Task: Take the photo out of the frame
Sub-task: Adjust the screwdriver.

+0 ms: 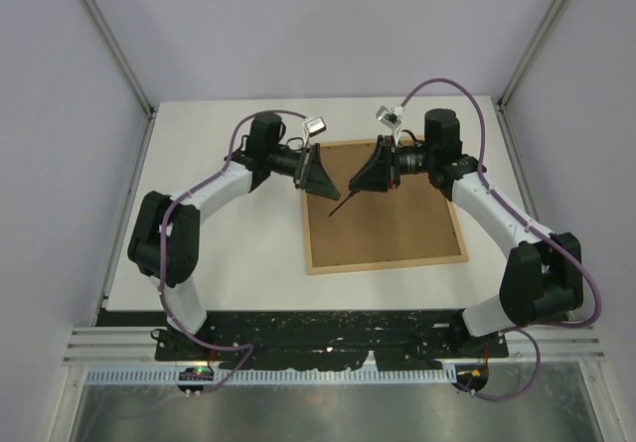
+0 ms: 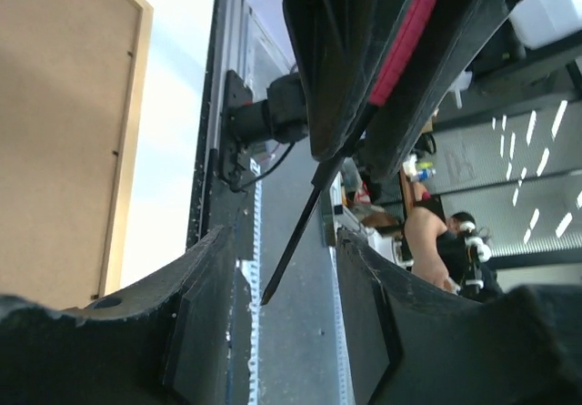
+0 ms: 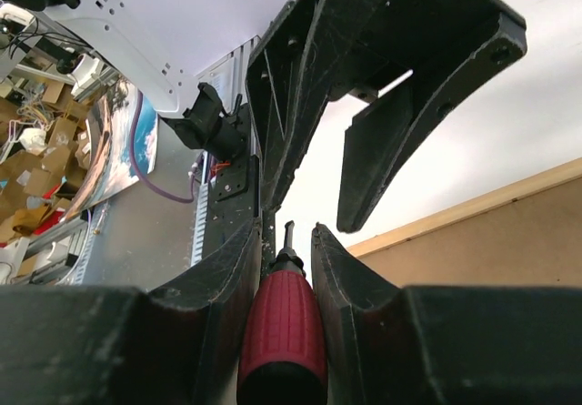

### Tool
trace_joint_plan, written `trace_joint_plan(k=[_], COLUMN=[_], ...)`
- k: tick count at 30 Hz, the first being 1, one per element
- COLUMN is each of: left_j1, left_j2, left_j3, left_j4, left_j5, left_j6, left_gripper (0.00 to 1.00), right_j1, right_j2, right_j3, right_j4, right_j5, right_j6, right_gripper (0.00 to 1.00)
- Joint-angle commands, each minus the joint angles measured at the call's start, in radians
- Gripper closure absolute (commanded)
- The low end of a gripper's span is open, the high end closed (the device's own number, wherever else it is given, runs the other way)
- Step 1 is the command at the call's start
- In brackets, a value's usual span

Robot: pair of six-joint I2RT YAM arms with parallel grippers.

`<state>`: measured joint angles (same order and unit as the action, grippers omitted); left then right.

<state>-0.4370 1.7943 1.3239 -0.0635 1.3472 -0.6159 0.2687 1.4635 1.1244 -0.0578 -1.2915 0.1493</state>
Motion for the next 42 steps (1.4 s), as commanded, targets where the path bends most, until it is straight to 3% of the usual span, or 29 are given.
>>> trace_joint_plan(k=[1, 3, 6, 21, 25, 35, 38, 41, 42], left_j1=[-0.02, -0.031, -0.037, -0.068, -0.074, -0.086, -0.086, -0.086, -0.088], left_j2=[-0.004, 0.037, 0.097, 0.106, 0.108, 0.111, 0.109, 0.105, 0.103], left_j3=[-0.107, -0.126, -0.115, -0.127, -0.127, -0.126, -0.126, -0.126, -0.127], left_j4=[0.666, 0.992, 1.236, 1.249, 1.248, 1.243, 1.24, 1.229, 1.222], left_j5=[0.107, 0.115, 0.121, 0.136, 0.142, 0.145, 0.144, 0.141, 0.141], left_j6=[-0.475, -0.74, -0.948, -0.964, -0.963, -0.961, -0.96, -0.952, -0.946], left_gripper=[0.49, 0.5, 0.53, 0.64, 0.68, 0.67, 0.77, 1.0, 1.0], right_j1=[-0.002, -0.005, -0.003, -0.016, -0.016, -0.016, -0.016, -0.016, -0.014], right_j2=[-0.048, -0.049, -0.055, -0.057, -0.063, -0.065, -0.065, -0.063, -0.061], right_j3=[0.002, 0.002, -0.002, 0.005, 0.005, 0.0, -0.005, -0.005, 0.005], right_j4=[0.088, 0.095, 0.108, 0.119, 0.157, 0.268, 0.286, 0.273, 0.253], right_j5=[-0.032, -0.035, -0.031, 0.029, 0.029, 0.031, 0.035, 0.044, 0.063], right_j6=[0.006, 0.003, 0.006, -0.086, -0.06, 0.027, 0.035, 0.024, 0.018], right_gripper=[0.92, 0.92, 0.92, 0.92, 0.92, 0.92, 0.92, 0.92, 0.92])
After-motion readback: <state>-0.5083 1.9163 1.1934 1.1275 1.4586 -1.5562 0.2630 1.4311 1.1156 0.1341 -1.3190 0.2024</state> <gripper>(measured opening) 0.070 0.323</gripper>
